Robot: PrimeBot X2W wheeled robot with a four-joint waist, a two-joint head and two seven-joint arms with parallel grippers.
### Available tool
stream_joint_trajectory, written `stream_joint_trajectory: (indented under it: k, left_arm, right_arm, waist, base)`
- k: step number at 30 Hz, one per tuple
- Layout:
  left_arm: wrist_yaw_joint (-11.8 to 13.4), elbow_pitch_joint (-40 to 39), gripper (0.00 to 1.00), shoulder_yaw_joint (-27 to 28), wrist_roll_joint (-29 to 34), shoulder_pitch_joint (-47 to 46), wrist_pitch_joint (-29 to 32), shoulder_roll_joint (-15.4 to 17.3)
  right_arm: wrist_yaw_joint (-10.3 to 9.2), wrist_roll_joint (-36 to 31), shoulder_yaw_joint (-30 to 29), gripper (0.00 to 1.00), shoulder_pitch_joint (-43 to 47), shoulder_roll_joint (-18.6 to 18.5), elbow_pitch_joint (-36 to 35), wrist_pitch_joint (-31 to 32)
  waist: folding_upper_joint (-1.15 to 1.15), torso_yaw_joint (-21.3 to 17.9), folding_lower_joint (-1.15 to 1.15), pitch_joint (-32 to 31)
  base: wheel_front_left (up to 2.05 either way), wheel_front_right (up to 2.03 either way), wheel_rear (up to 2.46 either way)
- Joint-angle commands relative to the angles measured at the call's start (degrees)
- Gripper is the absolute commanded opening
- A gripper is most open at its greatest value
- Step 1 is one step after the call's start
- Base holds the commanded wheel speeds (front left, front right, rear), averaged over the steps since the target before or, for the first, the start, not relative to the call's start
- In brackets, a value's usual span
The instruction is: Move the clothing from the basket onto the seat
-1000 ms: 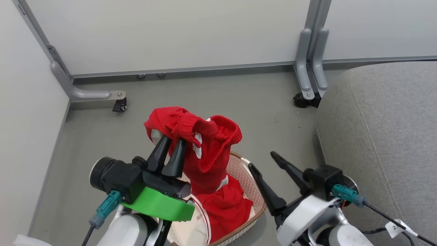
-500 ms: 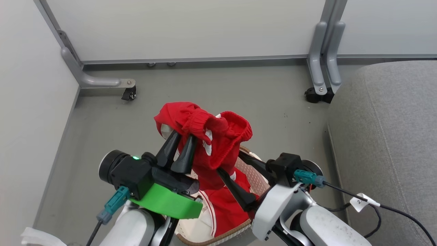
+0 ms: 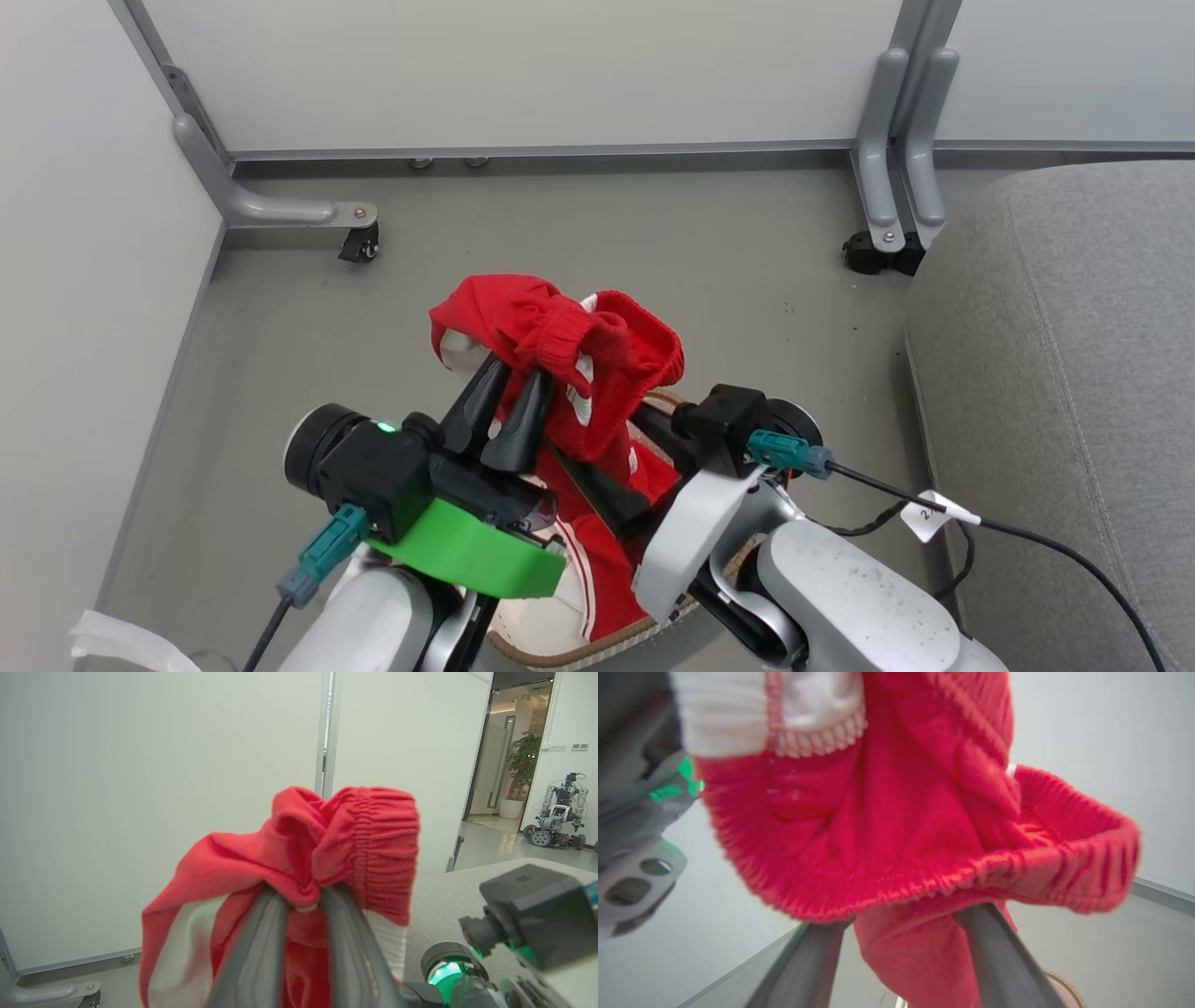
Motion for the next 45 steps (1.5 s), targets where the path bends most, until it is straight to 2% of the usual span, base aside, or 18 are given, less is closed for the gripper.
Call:
stream_joint_trajectory:
  k: [1,10,24,25,26,27,35,45]
  left_arm:
    - [-0.19,-0.04,0.00,-0.01,-0.18,-0.76,-0.39,-0.07]
    - [0.11,0.05,0.00,-0.38,-0.63,-0.57,-0.43,0.00]
    - [1.10,0.82,0.00,-0.41,-0.98,-0.25,-0.05,0.12]
    - [1.30,0.88,0.35,-0.45,-1.00,-0.22,-0.01,0.06]
    - [1.50,0.93,0.94,-0.53,-0.98,-0.19,0.08,0.02]
    - [1.54,0.95,1.00,-0.60,-0.93,-0.19,0.25,0.01]
    - [3.48,1.57,1.00,0.09,0.15,0.59,0.48,1.08]
    - [8.31,3.89,1.00,3.86,1.08,4.33,-0.01,4.32]
  right_arm:
    - [0.01,0.62,0.67,0.00,-0.92,0.34,0.78,-0.30]
    - [0.01,2.64,2.56,0.00,-2.93,0.78,4.23,-2.82]
    - [0.01,4.40,3.71,0.00,-3.78,-0.20,5.38,-4.62]
    - [0.01,4.50,3.66,0.00,-3.79,-0.24,5.32,-4.75]
    - [0.01,4.57,3.56,0.00,-3.81,-0.31,5.24,-5.05]
    - [0.01,4.57,3.42,0.00,-3.85,-0.36,5.15,-5.15]
    - [0.01,3.61,1.76,0.00,-3.84,-0.75,4.59,-6.95]
    - [0.01,2.27,-3.27,0.00,-2.09,-1.23,4.07,-8.01]
  waist:
    - [0.00,0.05,0.00,-0.05]
    - [0.00,0.05,0.00,-0.36]
    - [0.00,0.14,0.00,-0.91]
    - [0.00,0.14,0.00,-0.94]
    - [0.00,0.16,0.00,-0.97]
    - [0.00,0.17,0.00,-1.00]
    - [0.00,0.28,0.00,-1.30]
    - [0.00,0.35,0.00,-1.50]
  base:
    - [0.00,0.00,0.00]
    - [0.00,0.00,0.00]
    - [0.00,0.00,0.00]
    - [0.00,0.00,0.00]
    - [0.00,0.00,0.00]
    - [0.00,0.00,0.00]
    - [0.00,0.00,0.00]
    - [0.00,0.00,0.00]
